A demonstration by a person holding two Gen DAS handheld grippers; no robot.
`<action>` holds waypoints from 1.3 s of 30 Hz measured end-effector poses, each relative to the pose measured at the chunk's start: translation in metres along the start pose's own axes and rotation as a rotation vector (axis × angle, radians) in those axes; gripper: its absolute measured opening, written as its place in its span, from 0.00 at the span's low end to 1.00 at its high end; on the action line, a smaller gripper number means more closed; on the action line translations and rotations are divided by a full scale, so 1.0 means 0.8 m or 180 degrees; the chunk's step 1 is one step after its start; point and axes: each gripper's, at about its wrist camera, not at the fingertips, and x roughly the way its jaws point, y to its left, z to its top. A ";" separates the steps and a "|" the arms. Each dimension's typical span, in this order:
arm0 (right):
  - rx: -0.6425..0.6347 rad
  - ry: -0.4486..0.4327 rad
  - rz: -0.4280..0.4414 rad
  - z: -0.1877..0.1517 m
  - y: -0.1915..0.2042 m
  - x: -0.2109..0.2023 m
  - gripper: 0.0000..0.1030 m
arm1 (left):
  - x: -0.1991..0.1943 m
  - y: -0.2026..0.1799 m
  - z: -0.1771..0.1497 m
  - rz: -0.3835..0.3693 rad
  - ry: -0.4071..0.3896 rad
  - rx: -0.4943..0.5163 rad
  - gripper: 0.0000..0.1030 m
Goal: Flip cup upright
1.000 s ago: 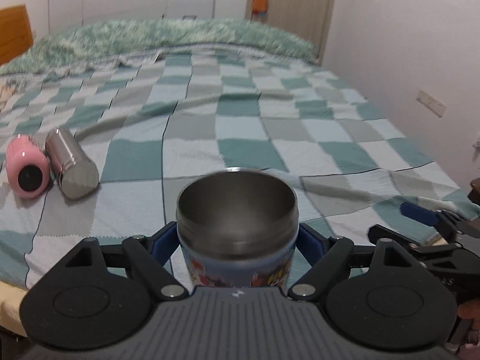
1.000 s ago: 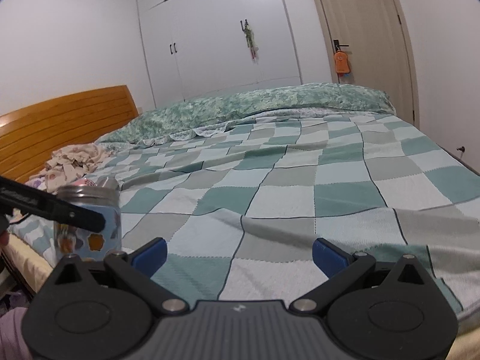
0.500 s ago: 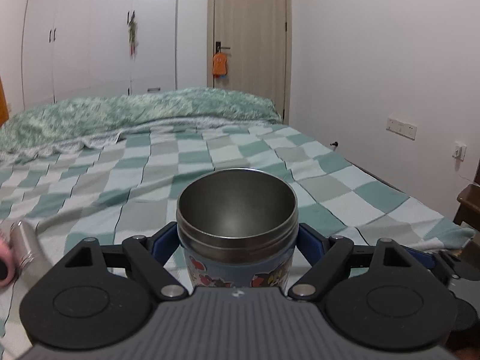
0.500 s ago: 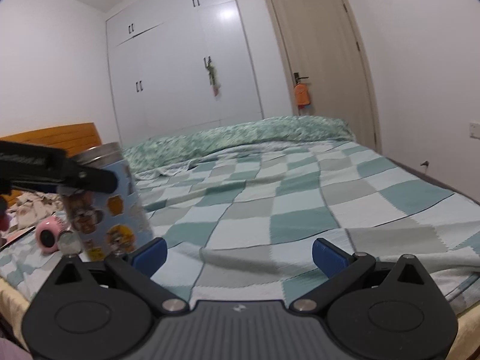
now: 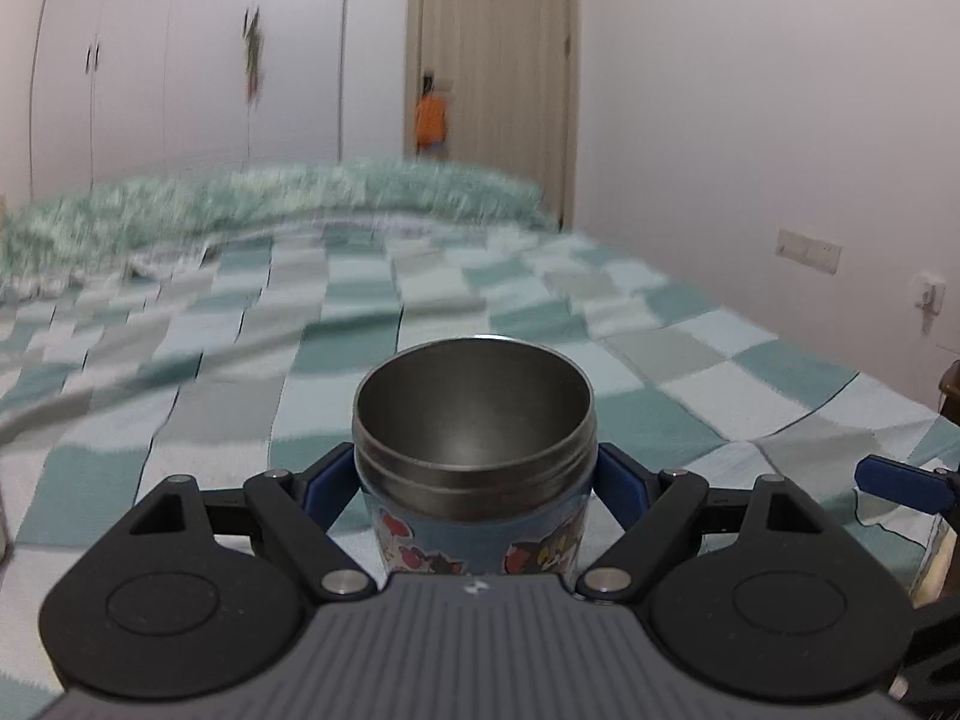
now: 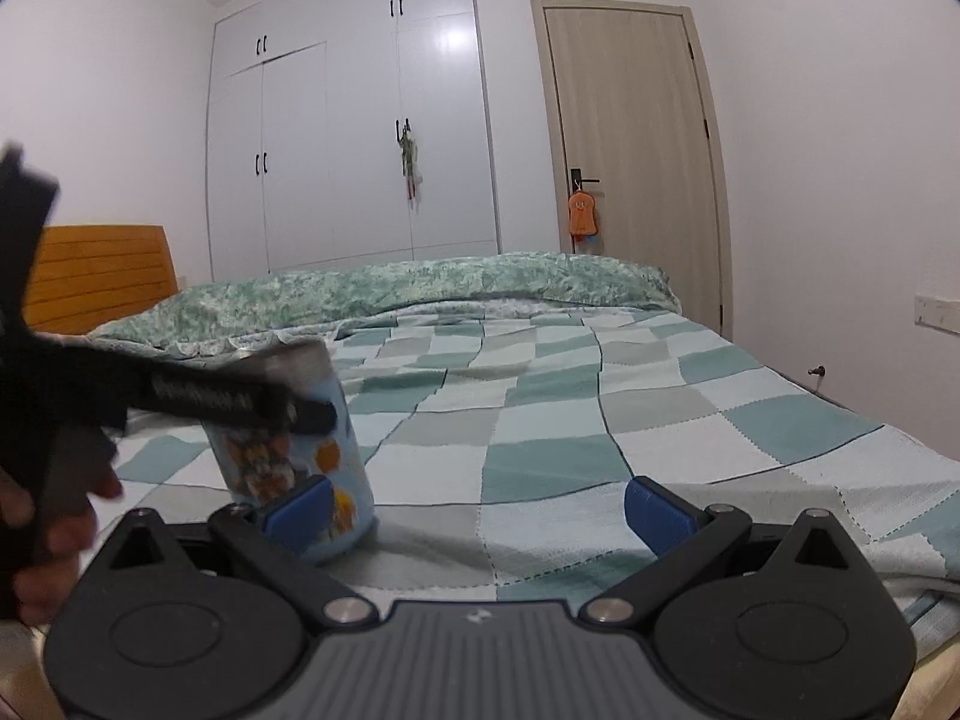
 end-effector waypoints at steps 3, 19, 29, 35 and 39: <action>0.0011 0.0002 -0.0004 0.000 -0.001 -0.001 1.00 | 0.000 -0.004 0.001 0.0009 0.0000 0.0077 0.84; -0.0179 -0.0281 0.0197 0.019 0.052 -0.055 1.00 | -0.182 0.049 0.018 0.0428 -0.0765 0.0051 1.00; -0.0352 -0.0374 0.0407 -0.003 0.121 -0.093 1.00 | -0.272 0.101 -0.046 0.0719 -0.0778 0.0041 1.00; -0.0502 -0.0471 0.0364 -0.022 0.145 -0.108 1.00 | -0.290 0.121 -0.088 0.0818 -0.0765 -0.0106 1.00; -0.0569 -0.0518 0.0345 -0.029 0.156 -0.116 1.00 | -0.295 0.126 -0.117 0.0932 -0.0842 -0.0143 1.00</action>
